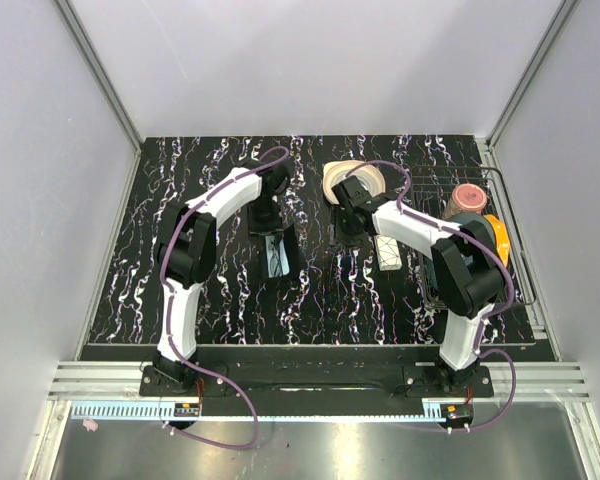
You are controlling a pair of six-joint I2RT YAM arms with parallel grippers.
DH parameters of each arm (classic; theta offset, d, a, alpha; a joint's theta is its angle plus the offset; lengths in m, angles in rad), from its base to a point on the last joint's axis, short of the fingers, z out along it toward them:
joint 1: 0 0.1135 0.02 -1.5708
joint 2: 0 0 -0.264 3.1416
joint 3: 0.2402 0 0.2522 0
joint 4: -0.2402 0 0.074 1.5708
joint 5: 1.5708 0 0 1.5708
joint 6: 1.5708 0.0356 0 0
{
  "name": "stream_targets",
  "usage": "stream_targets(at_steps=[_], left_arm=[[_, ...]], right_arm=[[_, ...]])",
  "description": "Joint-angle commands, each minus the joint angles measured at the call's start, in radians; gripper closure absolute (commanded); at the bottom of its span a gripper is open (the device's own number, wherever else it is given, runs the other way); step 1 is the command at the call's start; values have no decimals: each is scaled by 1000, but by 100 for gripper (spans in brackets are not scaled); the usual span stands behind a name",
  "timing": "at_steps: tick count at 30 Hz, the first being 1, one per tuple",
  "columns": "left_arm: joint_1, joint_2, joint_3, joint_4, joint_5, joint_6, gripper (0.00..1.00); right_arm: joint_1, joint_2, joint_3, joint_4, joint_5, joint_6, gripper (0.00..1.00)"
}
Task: Organize the sunglasses
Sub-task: Place the sunglasses in the sunglasses case, then adjust the sunglasses in the sunglasses case.
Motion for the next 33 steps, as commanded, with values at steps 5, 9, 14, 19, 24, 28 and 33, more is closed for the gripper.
stream_targets(at_steps=[5, 9, 14, 19, 24, 28, 33], left_arm=[[0, -157, 49, 15, 19, -4, 40], [31, -252, -22, 78, 57, -7, 32], [138, -400, -273, 268, 155, -45, 34], [177, -459, -506, 461, 212, -73, 41], [182, -422, -583, 559, 284, -85, 44], [189, -395, -591, 595, 294, -76, 50], [197, -369, -589, 618, 318, -64, 65]], right_arm=[[1, -157, 68, 6, -58, -60, 42], [6, -172, 105, 85, -233, -115, 41], [43, -68, 169, 161, -377, -112, 41], [112, 67, 238, 159, -385, -107, 42], [144, 157, 317, 106, -370, -115, 44], [145, 193, 333, 92, -380, -106, 47], [144, 226, 355, 80, -405, -101, 61]])
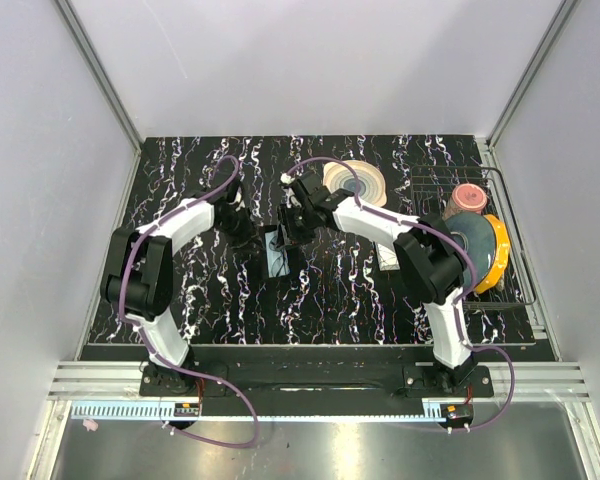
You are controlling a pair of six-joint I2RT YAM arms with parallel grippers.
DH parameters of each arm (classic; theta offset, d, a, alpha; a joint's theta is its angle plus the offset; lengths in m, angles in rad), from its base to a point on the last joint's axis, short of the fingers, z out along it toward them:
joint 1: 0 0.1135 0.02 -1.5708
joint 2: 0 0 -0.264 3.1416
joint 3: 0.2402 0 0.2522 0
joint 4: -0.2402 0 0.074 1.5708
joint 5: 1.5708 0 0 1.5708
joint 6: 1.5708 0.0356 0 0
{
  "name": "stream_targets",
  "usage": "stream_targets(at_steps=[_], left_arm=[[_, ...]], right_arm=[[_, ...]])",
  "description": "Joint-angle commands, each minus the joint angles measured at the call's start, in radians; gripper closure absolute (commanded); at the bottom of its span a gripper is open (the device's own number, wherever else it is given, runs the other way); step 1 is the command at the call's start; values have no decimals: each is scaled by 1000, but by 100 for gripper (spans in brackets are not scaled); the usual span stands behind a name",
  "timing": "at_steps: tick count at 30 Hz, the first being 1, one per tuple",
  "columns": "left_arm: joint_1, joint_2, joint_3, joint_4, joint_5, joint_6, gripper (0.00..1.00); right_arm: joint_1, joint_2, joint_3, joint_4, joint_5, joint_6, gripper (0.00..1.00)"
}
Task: Organize the sunglasses
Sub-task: Adjust the sunglasses in the sunglasses case.
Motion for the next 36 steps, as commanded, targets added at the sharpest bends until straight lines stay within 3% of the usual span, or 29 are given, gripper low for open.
stream_targets(at_steps=[1, 14, 19, 25, 30, 36], left_arm=[[10, 37, 8, 76, 52, 9, 66], [10, 92, 21, 74, 42, 29, 70], [11, 98, 22, 74, 43, 35, 72], [10, 105, 25, 76, 51, 37, 75], [10, 109, 24, 74, 51, 40, 76], [10, 111, 15, 79, 54, 43, 78]], right_arm=[[-3, 14, 66, -8, -37, -5, 63], [-3, 38, 103, -98, 70, -41, 65], [-1, 72, 107, -94, 43, -45, 66], [-3, 96, 100, -63, -2, -33, 76], [-3, 92, 84, -34, -9, -11, 96], [-6, 66, 29, 58, -60, 16, 100]])
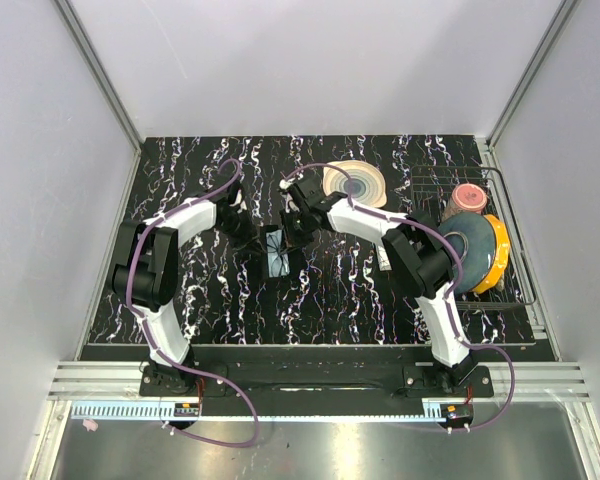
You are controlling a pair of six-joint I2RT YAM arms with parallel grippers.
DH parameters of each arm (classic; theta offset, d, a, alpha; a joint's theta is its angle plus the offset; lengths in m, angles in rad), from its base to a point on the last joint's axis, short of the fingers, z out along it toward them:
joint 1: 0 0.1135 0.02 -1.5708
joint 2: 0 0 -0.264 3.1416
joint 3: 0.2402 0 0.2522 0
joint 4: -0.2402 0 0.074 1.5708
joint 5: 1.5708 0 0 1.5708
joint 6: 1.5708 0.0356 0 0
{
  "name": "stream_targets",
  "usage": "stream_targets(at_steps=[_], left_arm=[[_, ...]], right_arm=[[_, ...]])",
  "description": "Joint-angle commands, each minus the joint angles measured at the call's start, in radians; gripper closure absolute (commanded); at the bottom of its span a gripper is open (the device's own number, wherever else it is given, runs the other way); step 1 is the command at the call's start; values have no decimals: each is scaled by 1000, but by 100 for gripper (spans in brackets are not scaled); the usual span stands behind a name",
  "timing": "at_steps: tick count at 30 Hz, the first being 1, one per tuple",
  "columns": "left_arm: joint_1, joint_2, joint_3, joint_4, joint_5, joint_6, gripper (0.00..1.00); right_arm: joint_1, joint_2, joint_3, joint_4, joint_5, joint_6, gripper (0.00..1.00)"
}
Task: Organize the sunglasses
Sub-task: Adjust the sunglasses in the sunglasses case.
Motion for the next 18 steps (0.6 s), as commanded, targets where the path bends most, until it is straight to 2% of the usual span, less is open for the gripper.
stream_targets(at_steps=[1, 10, 18], left_arm=[[-4, 32, 9, 29, -14, 17, 78], [-3, 32, 9, 22, -19, 13, 80], [-3, 35, 9, 24, -19, 8, 80]], right_arm=[[-7, -32, -40, 107, -54, 23, 100], [-38, -81, -123, 248, -75, 169, 100], [-38, -118, -106, 218, -16, 169, 100]])
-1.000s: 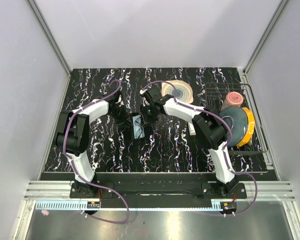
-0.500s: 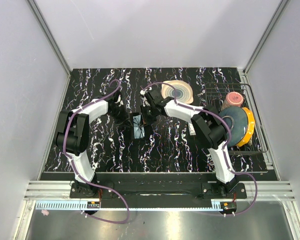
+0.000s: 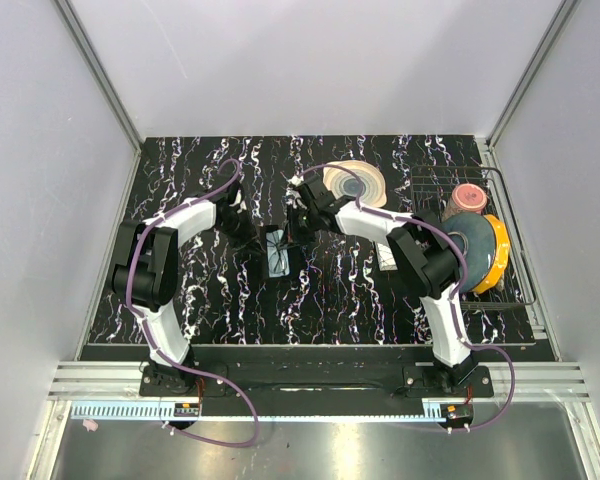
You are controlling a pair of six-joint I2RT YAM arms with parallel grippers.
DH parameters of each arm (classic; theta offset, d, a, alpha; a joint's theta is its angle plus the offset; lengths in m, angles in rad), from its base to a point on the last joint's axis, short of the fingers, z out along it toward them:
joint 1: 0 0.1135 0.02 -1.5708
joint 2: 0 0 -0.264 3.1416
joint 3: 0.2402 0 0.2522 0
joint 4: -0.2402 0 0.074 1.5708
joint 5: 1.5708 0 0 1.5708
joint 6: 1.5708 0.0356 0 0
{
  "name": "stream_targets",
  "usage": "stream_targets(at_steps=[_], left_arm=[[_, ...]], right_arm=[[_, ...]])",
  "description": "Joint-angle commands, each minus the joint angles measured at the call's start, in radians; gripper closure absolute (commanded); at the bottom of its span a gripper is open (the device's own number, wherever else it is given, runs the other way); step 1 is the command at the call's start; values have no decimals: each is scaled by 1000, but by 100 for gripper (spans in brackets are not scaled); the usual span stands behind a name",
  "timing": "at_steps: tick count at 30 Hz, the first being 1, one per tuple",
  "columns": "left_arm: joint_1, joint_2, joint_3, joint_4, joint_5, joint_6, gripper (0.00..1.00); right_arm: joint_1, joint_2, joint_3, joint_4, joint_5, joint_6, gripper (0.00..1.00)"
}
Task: Organize the sunglasses
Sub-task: Adjust the sunglasses in the sunglasses case.
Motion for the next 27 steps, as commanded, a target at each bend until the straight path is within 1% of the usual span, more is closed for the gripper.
stream_targets(at_steps=[1, 9, 14, 23, 27], left_arm=[[-5, 33, 7, 25, -19, 4, 80], [-5, 29, 0, 31, -18, -21, 80], [-6, 32, -5, 37, -3, -39, 80], [-6, 52, -10, 37, 1, -45, 82], [-6, 53, -17, 43, 5, -47, 82]], right_arm=[[-2, -91, 5, 18, 58, 3, 100], [0, -71, 0, 35, 59, 75, 100], [16, -65, -9, 37, 111, 101, 100], [61, -34, -43, 103, 197, 96, 100], [69, -23, -38, 114, 197, 124, 100]])
